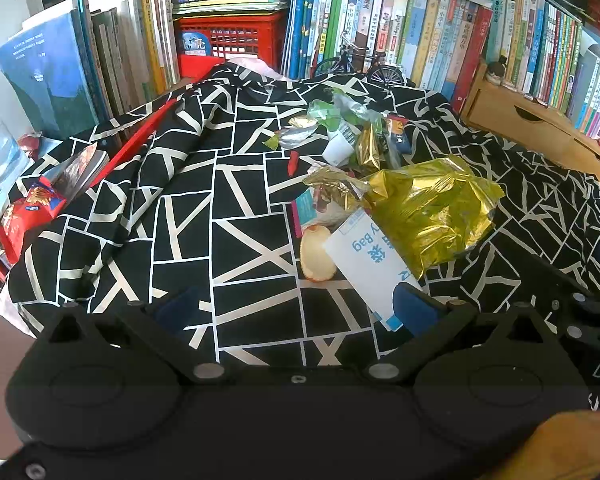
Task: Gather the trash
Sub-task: 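Move the left tool toward the gold foil bag on the blanket, then grasp the white paper bag with the left tool while the right tool grasps the gold foil bag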
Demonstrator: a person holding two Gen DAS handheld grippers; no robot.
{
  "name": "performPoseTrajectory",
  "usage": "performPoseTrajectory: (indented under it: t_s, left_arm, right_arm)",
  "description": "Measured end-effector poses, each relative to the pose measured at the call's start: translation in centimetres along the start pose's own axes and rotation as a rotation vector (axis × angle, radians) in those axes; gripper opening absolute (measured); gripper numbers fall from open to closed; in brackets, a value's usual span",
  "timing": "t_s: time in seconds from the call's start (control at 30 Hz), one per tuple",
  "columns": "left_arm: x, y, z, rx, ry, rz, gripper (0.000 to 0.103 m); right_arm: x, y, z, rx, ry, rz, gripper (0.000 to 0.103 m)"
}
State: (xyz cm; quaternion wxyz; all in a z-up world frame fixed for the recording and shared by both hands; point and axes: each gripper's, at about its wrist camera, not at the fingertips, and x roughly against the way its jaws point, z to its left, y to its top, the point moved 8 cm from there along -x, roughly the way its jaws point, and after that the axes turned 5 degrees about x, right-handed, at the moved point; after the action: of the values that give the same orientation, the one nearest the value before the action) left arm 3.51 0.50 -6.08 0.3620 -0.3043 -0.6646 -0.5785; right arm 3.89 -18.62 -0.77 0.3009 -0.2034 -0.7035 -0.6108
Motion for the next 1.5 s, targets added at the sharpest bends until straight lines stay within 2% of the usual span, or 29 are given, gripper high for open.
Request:
performPoseTrajectory:
  t_s: [0.2,0.37,0.5,0.83,1.0,1.13,1.2,1.37,1.5]
  left_arm:
    - [0.1,0.0,0.0,0.000,0.003,-0.002,0.103]
    - [0.1,0.1,0.0,-0.001,0.006,-0.006,0.103]
    - [0.1,0.1,0.0,-0.002,0.006,-0.006,0.103]
    - [-0.3,-0.1,-0.2,-0.017,0.015,-0.032,0.103]
    - [-1.9,-0.1,0.1,-0.017,0.054,-0.036,0.103]
    - [-3.8,-0.3,0.8,-0.006,0.089,0.009,0.100]
    - [-4.6,-0.4,1.0,0.006,0.081,0.021,0.097]
    - [-6.0,0.1,0.6,0.018,0.055,0.014,0.096]
    - [-6.9,0.3,0.0,0.031,0.015,0.019,0.095]
  right_arm:
    - [0.1,0.1,-0.1,0.002,-0.003,-0.002,0.103]
    - [0.7,0.5,-0.5,0.012,-0.041,-0.049,0.103]
    - [0.5,0.3,-0.9,-0.004,-0.045,-0.037,0.103]
    - [-0.1,-0.2,-1.0,-0.009,-0.008,-0.001,0.103]
    - [-1.3,0.3,-1.7,-0.032,0.014,0.010,0.103]
    - [-2.7,1.0,-2.2,-0.057,0.036,0.013,0.103]
    - [-3.6,1.4,-2.3,-0.068,0.050,0.016,0.101]
    - [-6.5,2.5,-2.1,-0.087,0.088,0.033,0.094]
    - [-8.9,2.9,-1.4,-0.105,0.129,0.058,0.082]
